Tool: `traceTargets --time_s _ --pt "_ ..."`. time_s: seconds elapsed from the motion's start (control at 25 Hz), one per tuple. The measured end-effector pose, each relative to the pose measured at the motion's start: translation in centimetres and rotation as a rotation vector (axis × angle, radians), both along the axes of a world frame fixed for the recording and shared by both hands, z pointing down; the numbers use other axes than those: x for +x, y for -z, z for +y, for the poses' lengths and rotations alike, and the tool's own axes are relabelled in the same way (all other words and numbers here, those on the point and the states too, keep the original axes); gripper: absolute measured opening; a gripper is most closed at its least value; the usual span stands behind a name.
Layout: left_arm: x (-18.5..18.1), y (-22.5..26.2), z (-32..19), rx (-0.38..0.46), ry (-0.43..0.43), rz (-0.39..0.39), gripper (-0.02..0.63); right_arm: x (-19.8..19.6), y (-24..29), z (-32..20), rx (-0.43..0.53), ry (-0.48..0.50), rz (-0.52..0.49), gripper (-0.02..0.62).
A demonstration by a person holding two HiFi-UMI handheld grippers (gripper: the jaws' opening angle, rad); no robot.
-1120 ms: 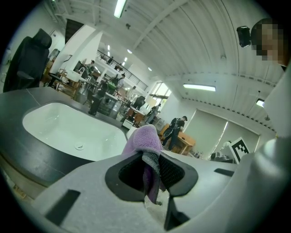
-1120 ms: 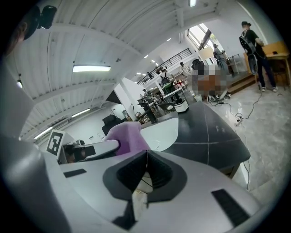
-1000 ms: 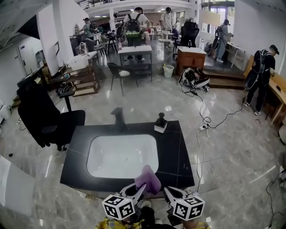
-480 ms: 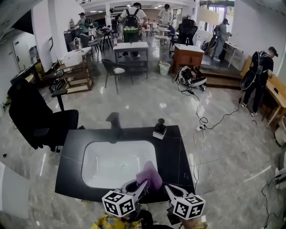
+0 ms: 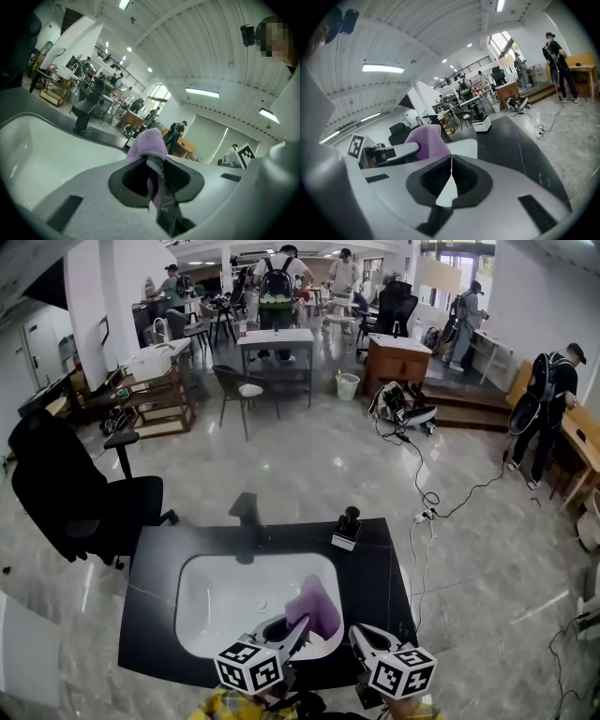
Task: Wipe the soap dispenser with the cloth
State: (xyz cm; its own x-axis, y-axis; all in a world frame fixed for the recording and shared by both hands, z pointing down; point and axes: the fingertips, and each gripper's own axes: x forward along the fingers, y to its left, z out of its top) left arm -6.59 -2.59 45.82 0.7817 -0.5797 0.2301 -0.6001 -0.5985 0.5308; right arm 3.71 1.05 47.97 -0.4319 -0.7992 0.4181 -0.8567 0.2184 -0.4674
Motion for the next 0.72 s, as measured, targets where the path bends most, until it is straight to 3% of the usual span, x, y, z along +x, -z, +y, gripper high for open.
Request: traceTargets --time_s 0.4,0.72 --pt "-0.1 -0.7 -4.4 -0.007 -0.050 0.016 0.064 0.4 0.5 -3.8 0.003 -0.030 0.056 0.006" --pt "0.5 0.2 -6.9 0.015 -0.010 0.017 0.064 2.3 2.2 -7.3 0.048 -0.003 0.086 0.006"
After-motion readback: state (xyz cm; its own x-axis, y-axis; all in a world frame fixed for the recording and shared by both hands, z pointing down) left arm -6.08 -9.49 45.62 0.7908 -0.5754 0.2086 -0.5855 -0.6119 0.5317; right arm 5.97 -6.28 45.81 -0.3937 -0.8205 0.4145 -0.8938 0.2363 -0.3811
